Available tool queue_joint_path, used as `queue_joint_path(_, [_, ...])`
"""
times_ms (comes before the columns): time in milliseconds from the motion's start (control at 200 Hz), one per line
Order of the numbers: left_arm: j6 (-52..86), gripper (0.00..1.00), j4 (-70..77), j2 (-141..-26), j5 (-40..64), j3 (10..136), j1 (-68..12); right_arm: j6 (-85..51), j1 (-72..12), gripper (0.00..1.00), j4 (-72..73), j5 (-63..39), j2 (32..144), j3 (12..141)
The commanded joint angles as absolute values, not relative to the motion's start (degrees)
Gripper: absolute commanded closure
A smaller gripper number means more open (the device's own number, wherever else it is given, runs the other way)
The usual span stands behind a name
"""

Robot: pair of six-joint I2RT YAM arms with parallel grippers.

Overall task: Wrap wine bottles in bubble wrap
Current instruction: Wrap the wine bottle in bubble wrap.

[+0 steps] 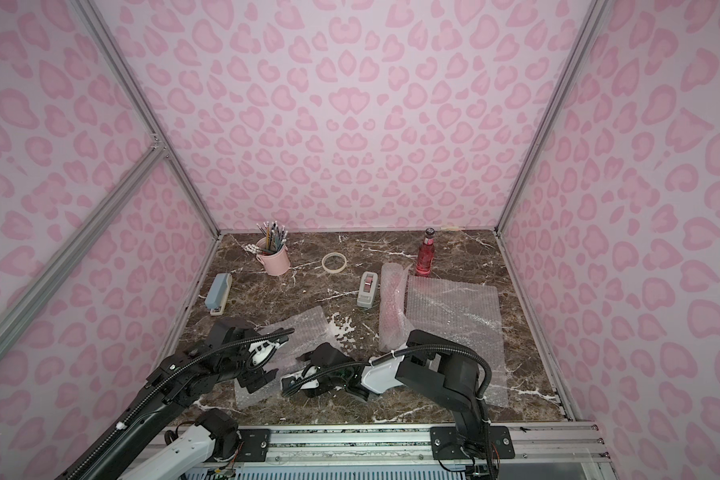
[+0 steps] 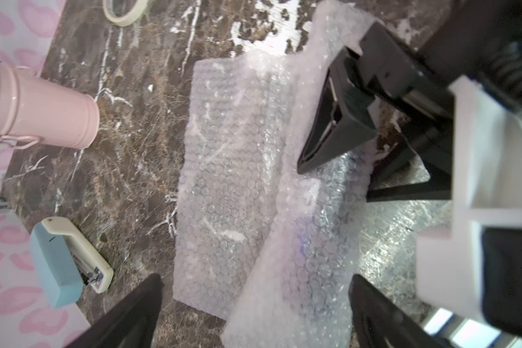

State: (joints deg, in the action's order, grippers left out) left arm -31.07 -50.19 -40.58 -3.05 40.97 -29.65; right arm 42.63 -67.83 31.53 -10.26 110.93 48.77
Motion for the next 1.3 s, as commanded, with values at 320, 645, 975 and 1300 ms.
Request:
queue_joint_path(320, [-22.9,0.04,-41.3,-41.4,-8.5,41.1,-24.6,44.0,-66.1,0.23,14.0,-22.8,115.3,57.6])
queue_joint_path(645, [-24.2,0.04,-39.9,-41.9,-6.6,39.9,-22.4,44.1,-64.2,0.33,1.1,-29.0,121.7,66.6])
queue_joint_path(975, [-27.3,0.04,-38.4,-44.1,-3.0,39.0,-21.5,37.8,-62.2,0.43,-4.1,-28.9,118.2,63.6])
queue_joint_path(1300, [-28.9,0.04,-34.7,-49.9,1.0,40.0,-21.4,27.1,-61.8,0.46,-2.5,-21.7,106.5,52.9])
